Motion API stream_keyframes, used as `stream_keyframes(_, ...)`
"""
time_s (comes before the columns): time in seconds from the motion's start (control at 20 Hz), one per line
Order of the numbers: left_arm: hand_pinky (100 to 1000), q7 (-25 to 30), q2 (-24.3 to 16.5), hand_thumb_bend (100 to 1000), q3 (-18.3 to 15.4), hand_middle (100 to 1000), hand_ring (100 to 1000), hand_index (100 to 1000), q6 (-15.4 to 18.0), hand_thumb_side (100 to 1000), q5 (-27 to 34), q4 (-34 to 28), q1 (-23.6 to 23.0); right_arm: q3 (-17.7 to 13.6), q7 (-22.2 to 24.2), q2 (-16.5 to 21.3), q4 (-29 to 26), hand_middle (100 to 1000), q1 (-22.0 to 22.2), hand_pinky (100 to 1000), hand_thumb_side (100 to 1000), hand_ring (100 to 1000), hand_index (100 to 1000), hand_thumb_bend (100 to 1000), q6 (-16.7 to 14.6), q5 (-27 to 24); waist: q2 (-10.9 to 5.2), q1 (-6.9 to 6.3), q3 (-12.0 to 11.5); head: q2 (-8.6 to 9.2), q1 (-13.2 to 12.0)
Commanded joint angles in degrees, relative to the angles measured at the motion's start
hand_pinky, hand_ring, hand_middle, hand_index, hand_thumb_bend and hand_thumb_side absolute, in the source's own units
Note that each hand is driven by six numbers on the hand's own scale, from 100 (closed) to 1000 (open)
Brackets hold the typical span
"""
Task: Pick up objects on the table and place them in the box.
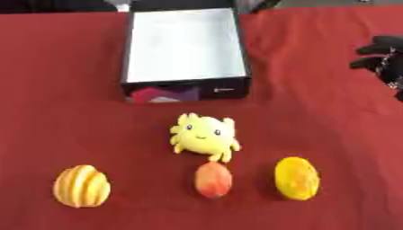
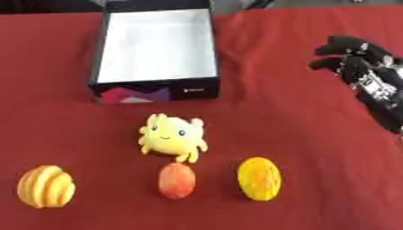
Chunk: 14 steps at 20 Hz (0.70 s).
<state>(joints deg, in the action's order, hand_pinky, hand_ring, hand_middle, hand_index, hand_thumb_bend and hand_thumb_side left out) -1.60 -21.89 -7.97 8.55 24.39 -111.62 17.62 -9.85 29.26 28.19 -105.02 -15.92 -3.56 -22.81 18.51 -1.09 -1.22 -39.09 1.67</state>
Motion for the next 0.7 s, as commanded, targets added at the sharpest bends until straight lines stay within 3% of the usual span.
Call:
stream_keyframes(0.05, 826, -0.01, -2.01, 100, -0.49, 673, 764, 780, 0.07, 669, -0.41, -0.53, -0.02, 0.02, 0.42, 3.07, -1.44, 818, -0.67, 1000, 524, 834, 893, 100, -0.69, -0.80, -1.43, -0.16, 0.13, -0.02, -0.19)
stream_keyframes(0.4, 826, -0.26, -2.88, 100, -0.72, 673, 764, 780, 0.06, 670, -1.20, -0.35, -0.96, 1.92, 2.55, 10.03, -5.25, 844, 1.52, 1000, 415, 857, 906, 100, -5.78, -0.24, -1.85, 0.73, 1.07, -1.01, -0.81)
stream_keyframes(0.7, 826, -0.23, -3.49, 100, -0.63, 674, 765, 779, 0.05, 671, -1.83, -0.25, -1.74, 3.88, 6.08, 17.51, -9.44, 854, 2.34, 984, 217, 860, 920, 100, -11.03, 4.41, -2.24, 1.26, 1.79, -1.49, -0.92)
